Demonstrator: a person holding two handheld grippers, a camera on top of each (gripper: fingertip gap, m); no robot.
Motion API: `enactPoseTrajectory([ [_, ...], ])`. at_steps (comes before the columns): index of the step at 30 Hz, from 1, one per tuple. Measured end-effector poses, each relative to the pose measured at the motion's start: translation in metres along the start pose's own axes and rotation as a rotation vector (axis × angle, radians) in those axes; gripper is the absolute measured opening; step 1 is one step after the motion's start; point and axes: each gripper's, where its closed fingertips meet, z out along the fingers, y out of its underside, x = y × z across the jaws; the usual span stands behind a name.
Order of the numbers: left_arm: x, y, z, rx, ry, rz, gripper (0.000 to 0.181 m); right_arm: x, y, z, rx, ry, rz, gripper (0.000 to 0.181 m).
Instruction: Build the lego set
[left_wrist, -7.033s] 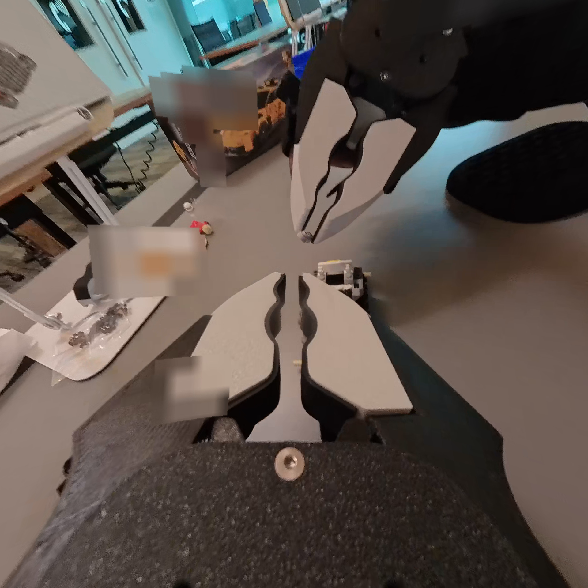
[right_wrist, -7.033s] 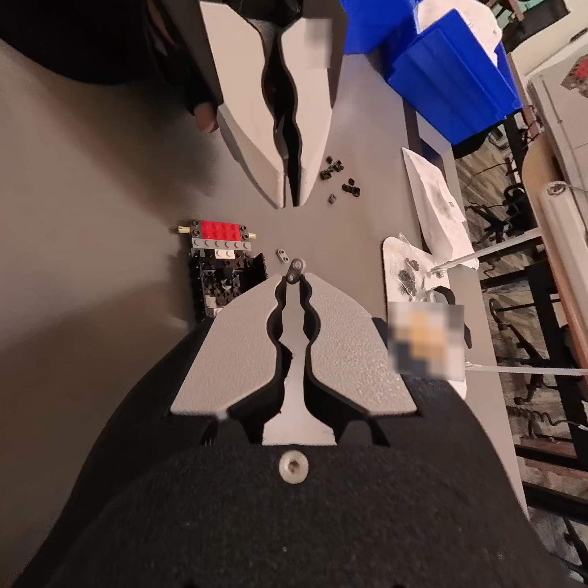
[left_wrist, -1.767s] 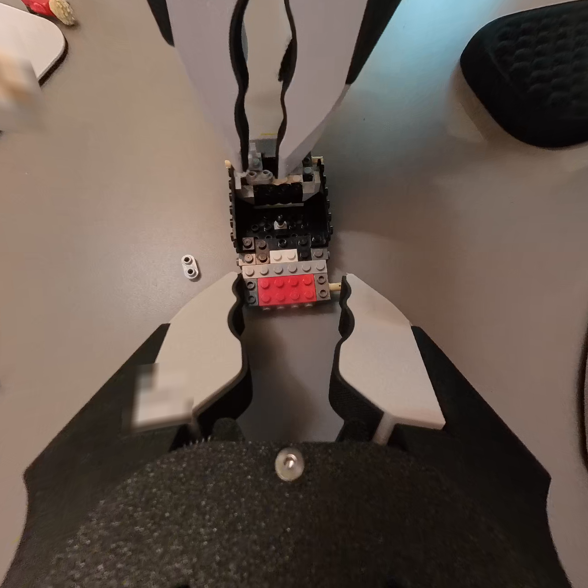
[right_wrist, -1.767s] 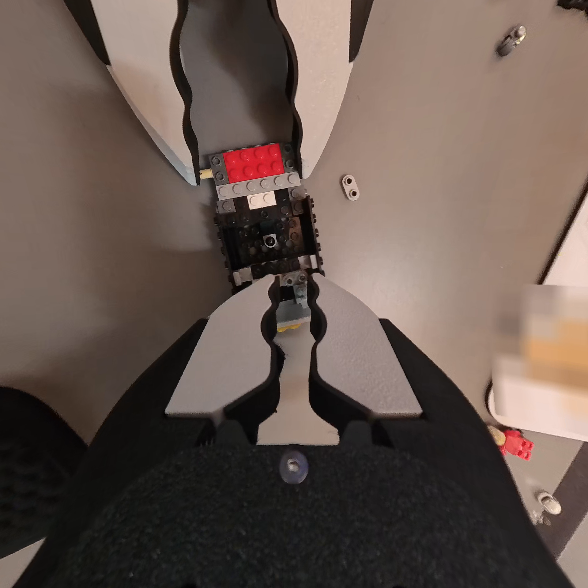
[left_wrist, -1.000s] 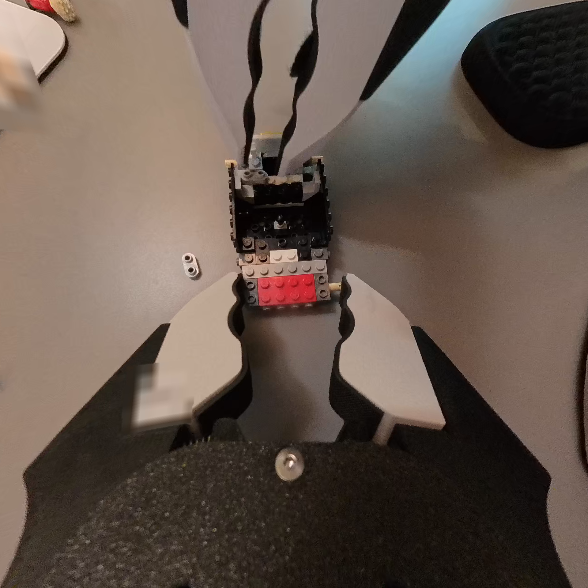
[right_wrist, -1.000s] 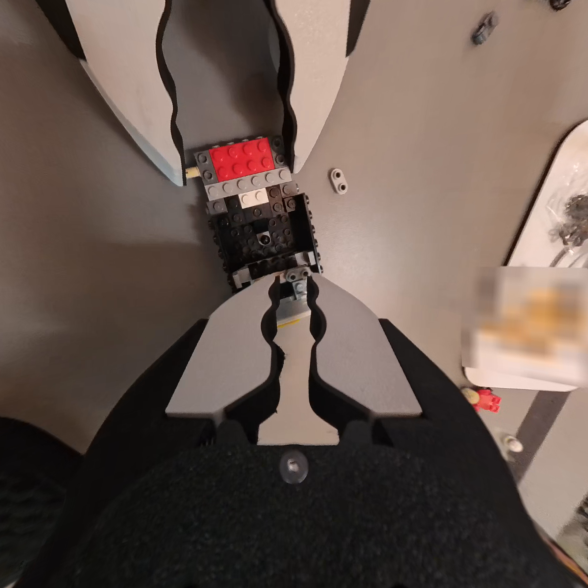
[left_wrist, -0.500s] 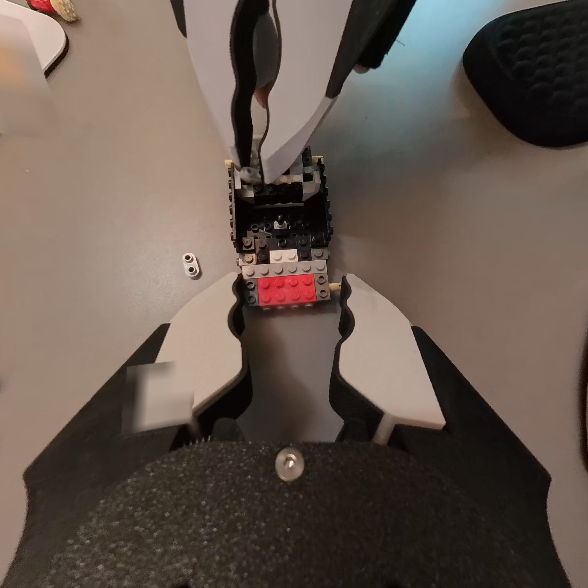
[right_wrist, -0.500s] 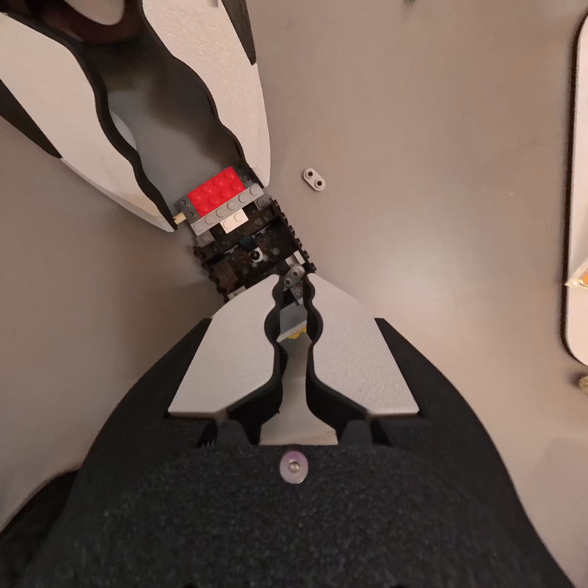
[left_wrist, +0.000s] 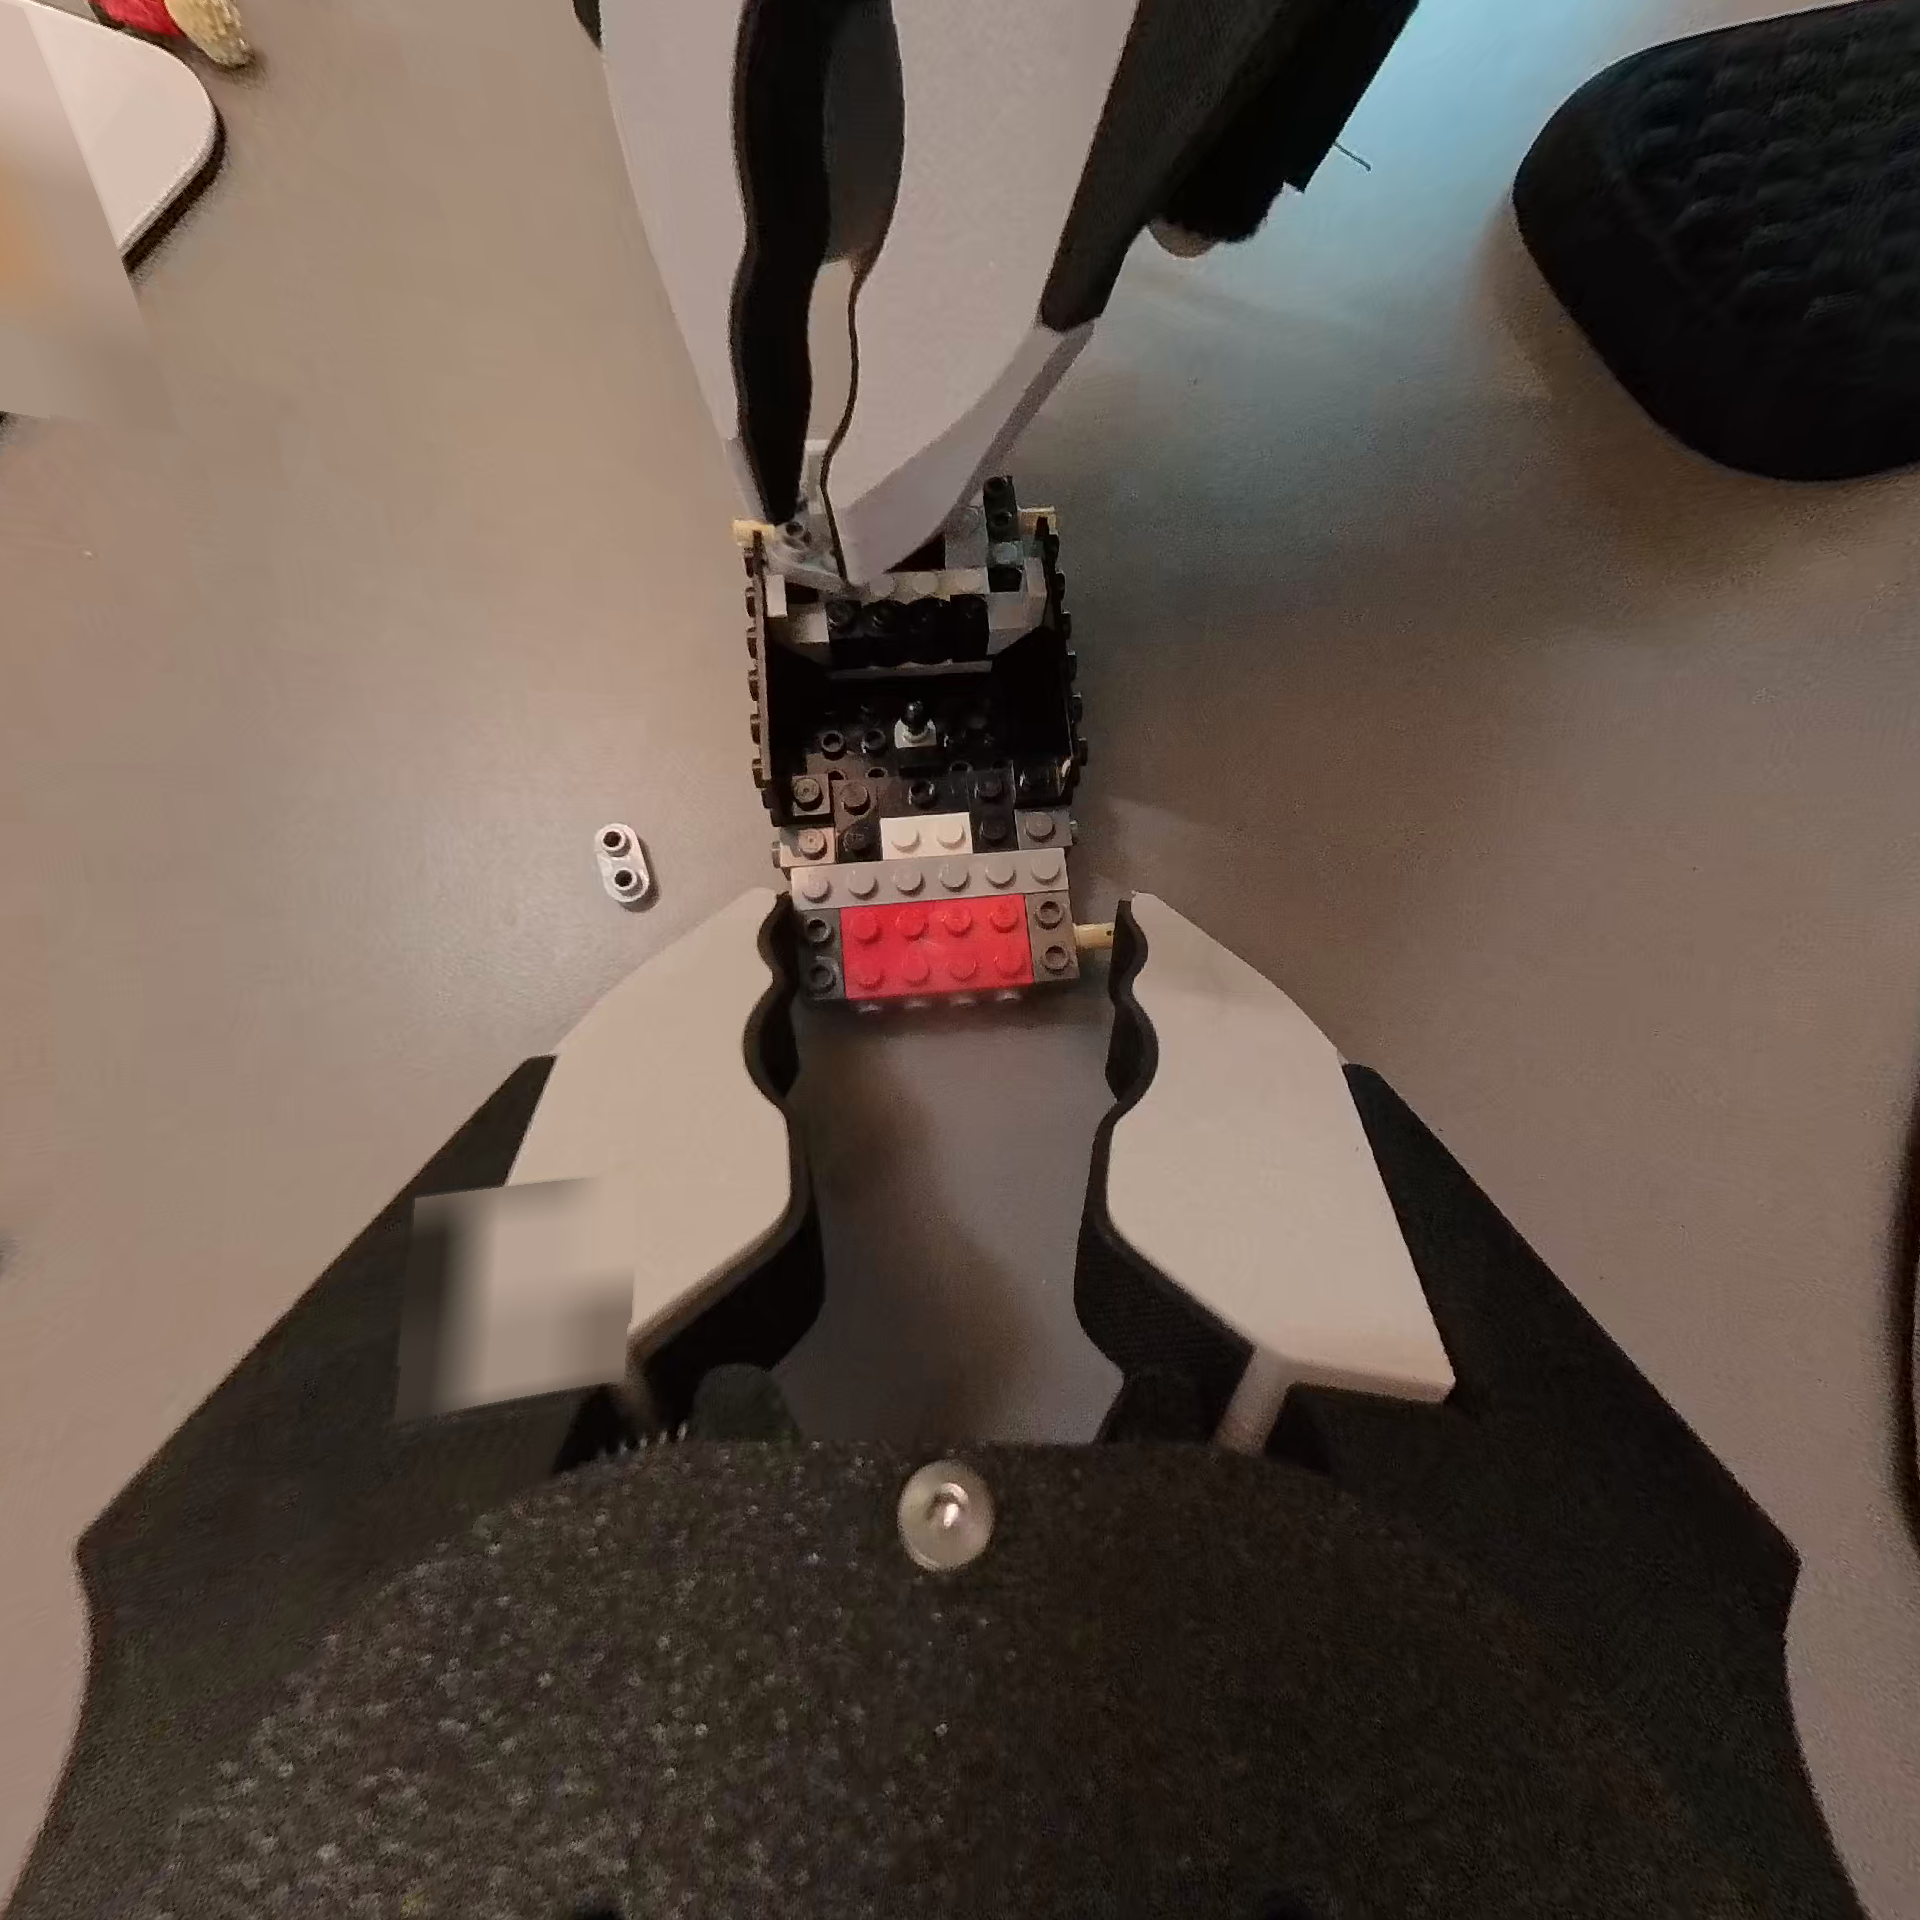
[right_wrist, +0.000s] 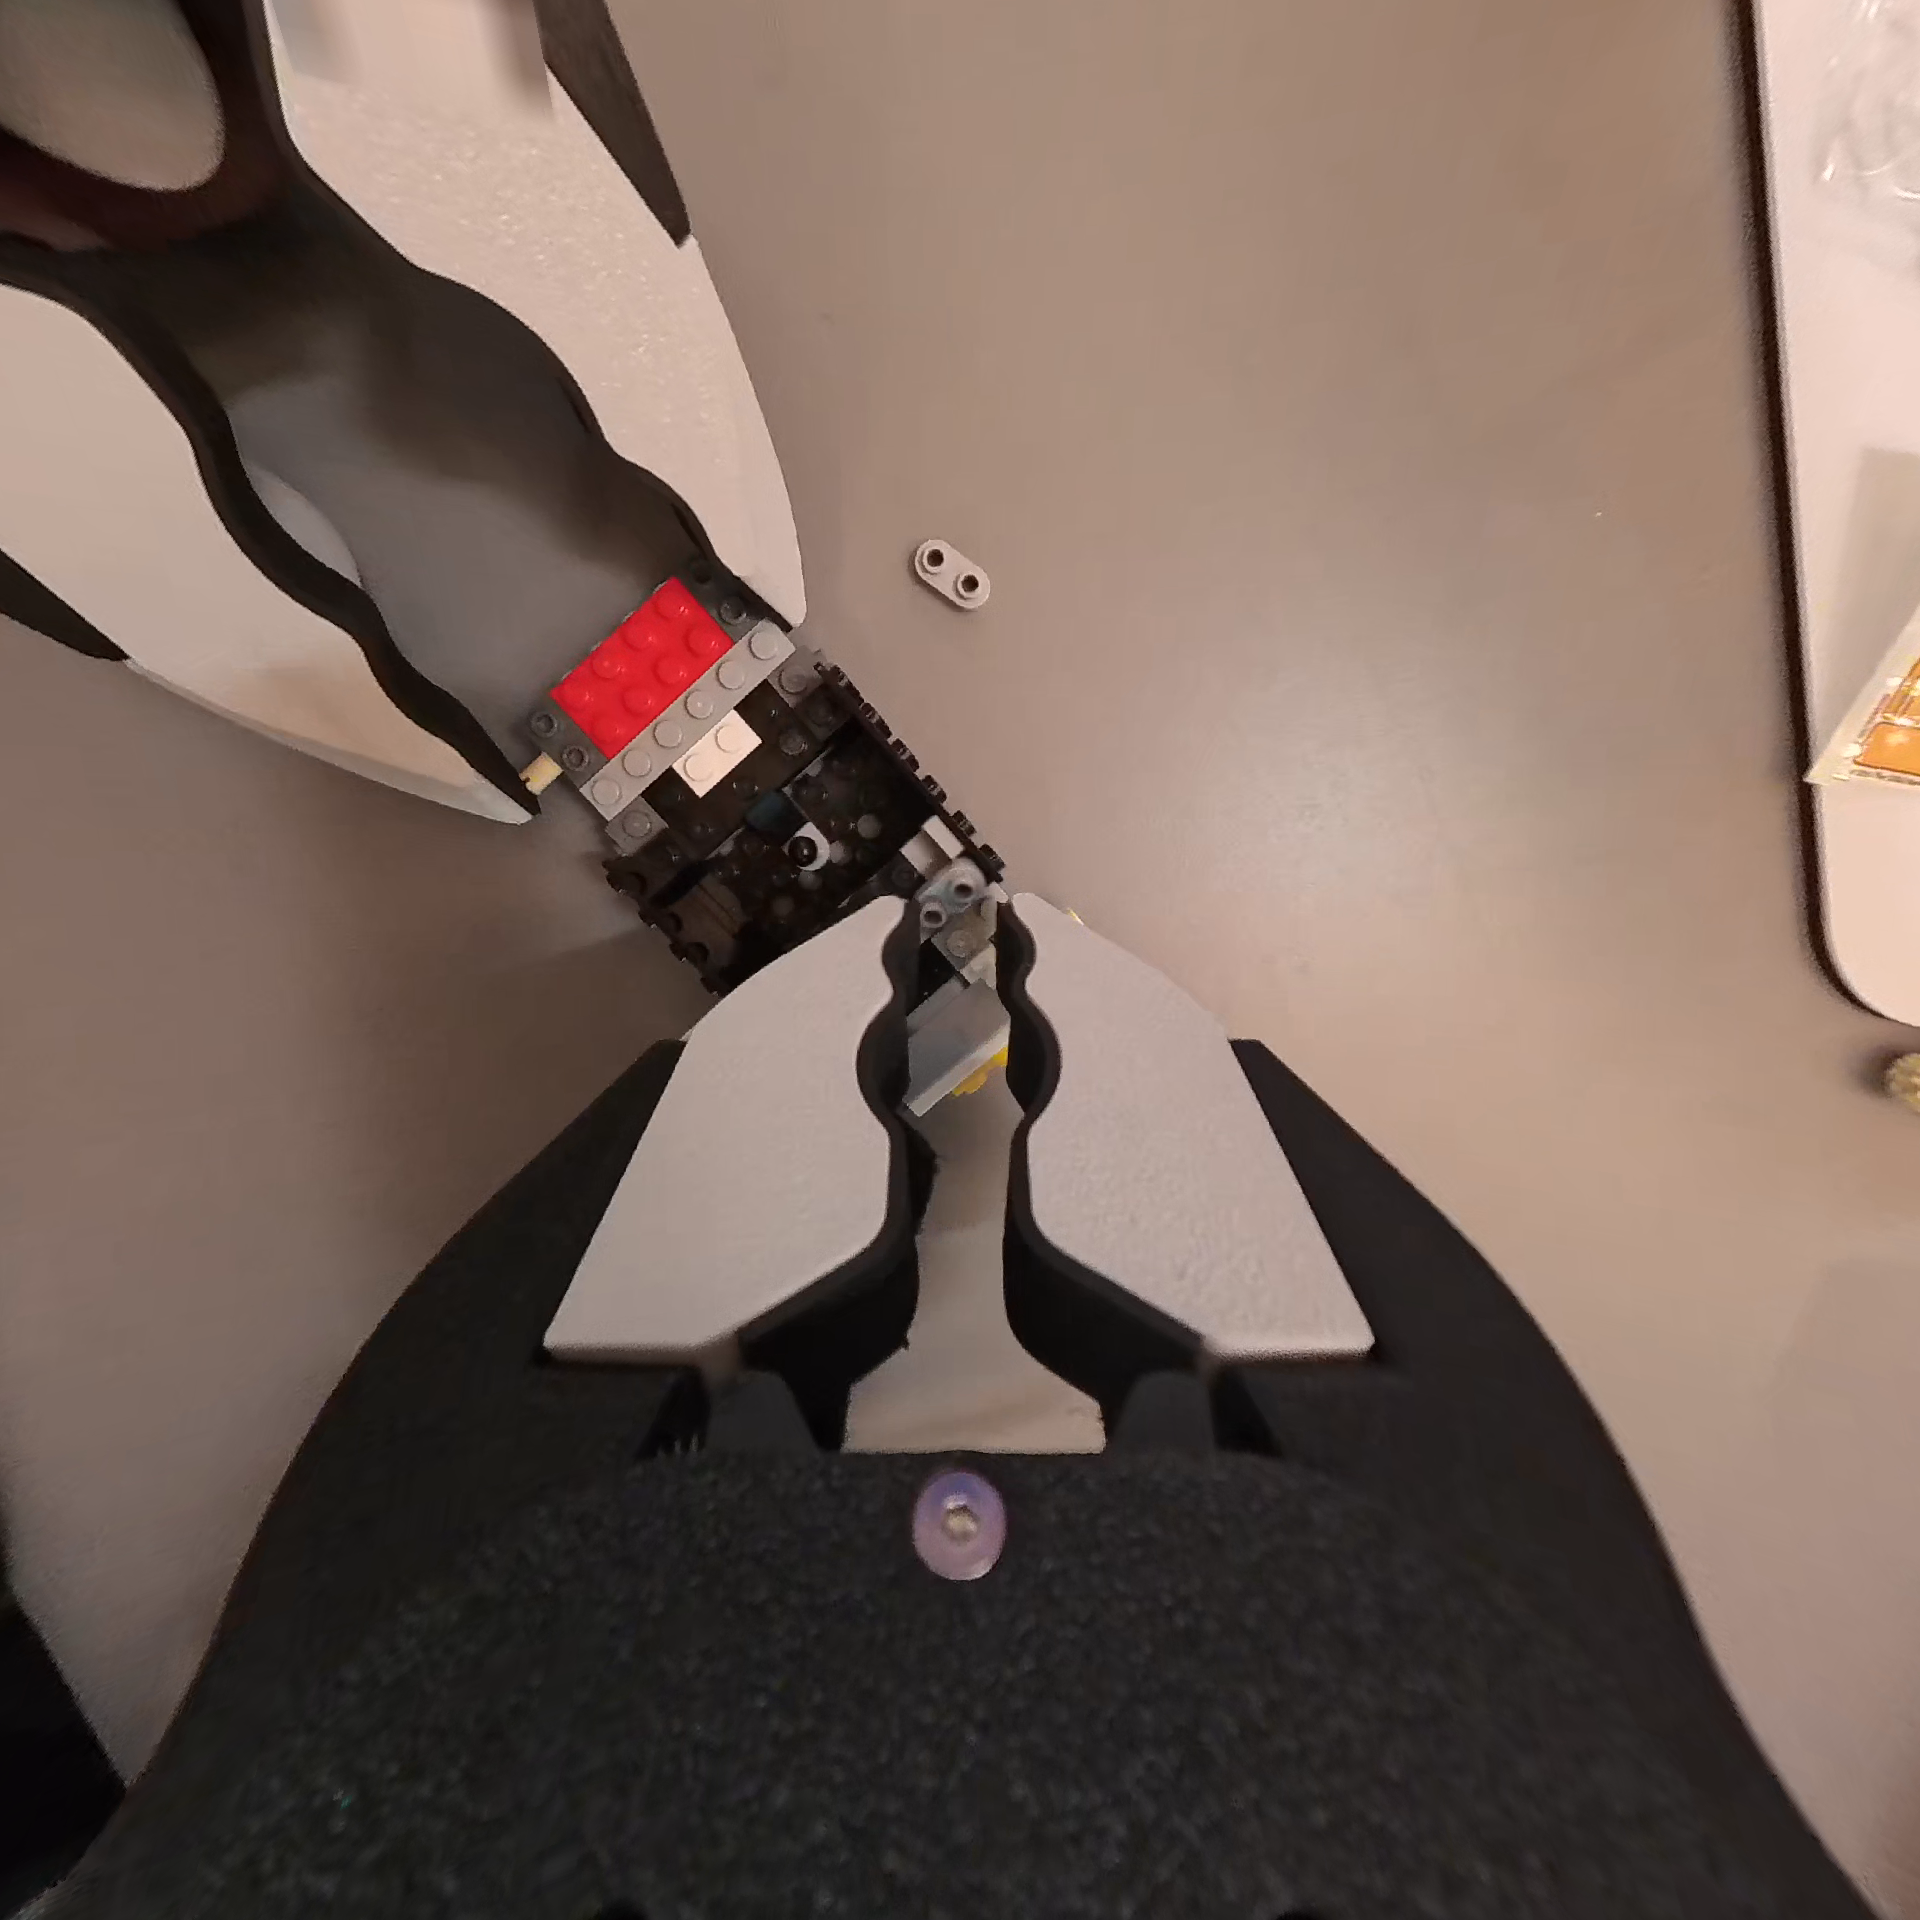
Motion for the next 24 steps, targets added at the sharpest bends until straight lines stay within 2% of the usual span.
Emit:
enactPoseTrajectory([
  [5, 0.0000, 0.0000, 0.0000, 0.000, 0.001, -0.001, 0.057, -0.0013, -0.0005, -0.0044, 0.024, -0.015, 0.011, 0.013],
  [11, 0.0001, -0.0001, 0.0000, 0.000, 0.001, -0.001, 0.058, -0.0042, -0.0067, -0.0058, 0.073, 0.005, -0.033, 0.004],
  [17, 0.0001, 0.0001, 0.0001, -0.002, -0.001, 0.002, 0.057, -0.0020, -0.0028, 0.0007, 0.025, 0.025, -0.070, 0.004],
  [24, 0.0001, 0.0001, 0.0000, -0.001, -0.001, 0.002, 0.057, 0.0009, 0.0014, -0.0005, -0.086, 0.066, -0.207, 0.004],
])
